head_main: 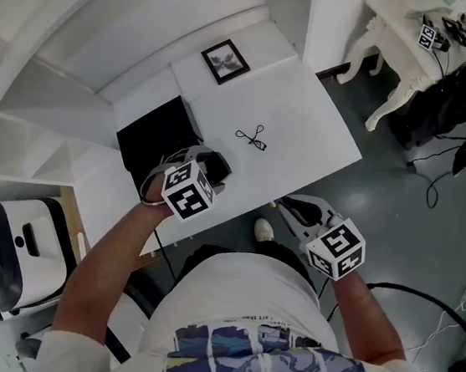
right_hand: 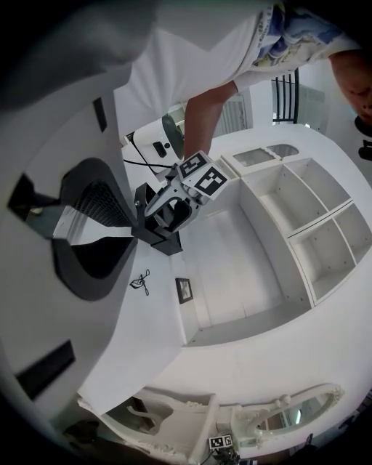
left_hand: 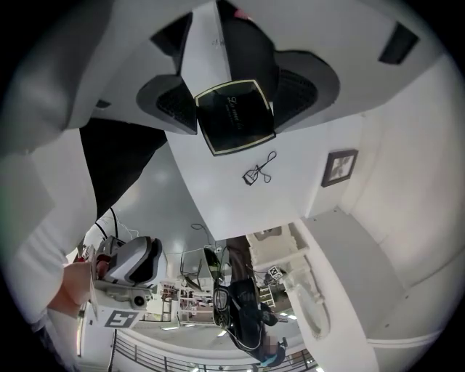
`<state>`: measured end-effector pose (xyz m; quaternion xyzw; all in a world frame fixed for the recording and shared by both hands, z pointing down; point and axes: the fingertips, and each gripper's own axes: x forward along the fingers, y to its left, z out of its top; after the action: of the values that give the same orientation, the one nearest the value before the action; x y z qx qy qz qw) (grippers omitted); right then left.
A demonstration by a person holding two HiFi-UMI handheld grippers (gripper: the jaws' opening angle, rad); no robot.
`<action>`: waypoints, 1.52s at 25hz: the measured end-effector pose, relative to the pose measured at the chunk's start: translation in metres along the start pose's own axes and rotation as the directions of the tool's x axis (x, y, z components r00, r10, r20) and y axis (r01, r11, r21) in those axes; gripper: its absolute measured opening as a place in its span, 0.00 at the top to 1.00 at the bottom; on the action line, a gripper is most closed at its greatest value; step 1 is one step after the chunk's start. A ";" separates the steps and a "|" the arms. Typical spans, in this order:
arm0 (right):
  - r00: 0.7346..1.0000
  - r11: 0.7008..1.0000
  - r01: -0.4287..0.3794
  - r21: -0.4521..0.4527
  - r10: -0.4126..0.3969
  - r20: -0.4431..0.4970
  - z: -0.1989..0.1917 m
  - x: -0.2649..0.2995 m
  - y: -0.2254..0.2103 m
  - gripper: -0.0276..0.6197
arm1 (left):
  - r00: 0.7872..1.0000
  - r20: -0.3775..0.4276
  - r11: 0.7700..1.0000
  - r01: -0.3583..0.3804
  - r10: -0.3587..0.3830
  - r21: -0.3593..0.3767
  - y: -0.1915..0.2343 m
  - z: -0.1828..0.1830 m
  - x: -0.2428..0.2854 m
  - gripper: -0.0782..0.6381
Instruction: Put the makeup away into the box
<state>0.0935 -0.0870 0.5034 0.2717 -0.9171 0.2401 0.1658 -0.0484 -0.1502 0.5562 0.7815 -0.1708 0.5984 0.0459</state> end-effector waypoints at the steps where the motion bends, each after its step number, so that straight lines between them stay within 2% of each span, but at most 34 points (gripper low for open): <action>1: 1.000 1.000 -0.007 -0.004 0.007 0.000 0.000 0.002 0.002 0.86 | 1.000 -0.008 1.000 -0.011 0.011 -0.011 0.004 -0.009 -0.005 0.41; 8: 0.999 0.999 -0.042 -0.026 0.042 -0.008 0.004 0.011 0.014 0.86 | 0.993 -0.109 0.997 -0.060 0.054 -0.056 0.028 -0.080 -0.018 0.41; 14: 0.998 0.998 -0.055 -0.024 0.054 -0.028 -0.004 0.013 0.022 0.86 | 0.985 -0.172 0.997 -0.043 0.030 -0.072 0.036 -0.118 -0.005 0.41; 22: 0.998 0.999 -0.042 -0.018 0.041 -0.038 -0.007 0.012 0.022 0.86 | 0.979 -0.205 0.999 0.013 -0.005 0.036 0.036 -0.123 0.017 0.41; 31: 0.999 1.000 -0.019 -0.004 0.019 -0.045 -0.012 0.004 0.018 0.86 | 0.982 -0.188 0.998 0.020 -0.007 0.068 0.043 -0.103 0.031 0.41; 35: 0.999 1.000 -0.013 0.000 0.013 -0.042 -0.012 0.004 0.015 0.86 | 0.985 -0.170 0.999 0.028 -0.020 0.044 0.046 -0.093 0.036 0.41; 38: 0.999 1.000 -0.013 0.002 0.014 -0.041 -0.013 0.004 0.015 0.86 | 0.988 -0.143 0.998 0.044 -0.051 -0.051 0.048 -0.088 0.038 0.41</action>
<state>0.0833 -0.0708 0.5107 0.2607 -0.9151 0.2475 0.1825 -0.1360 -0.1787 0.6110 0.7385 -0.1625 0.6479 0.0913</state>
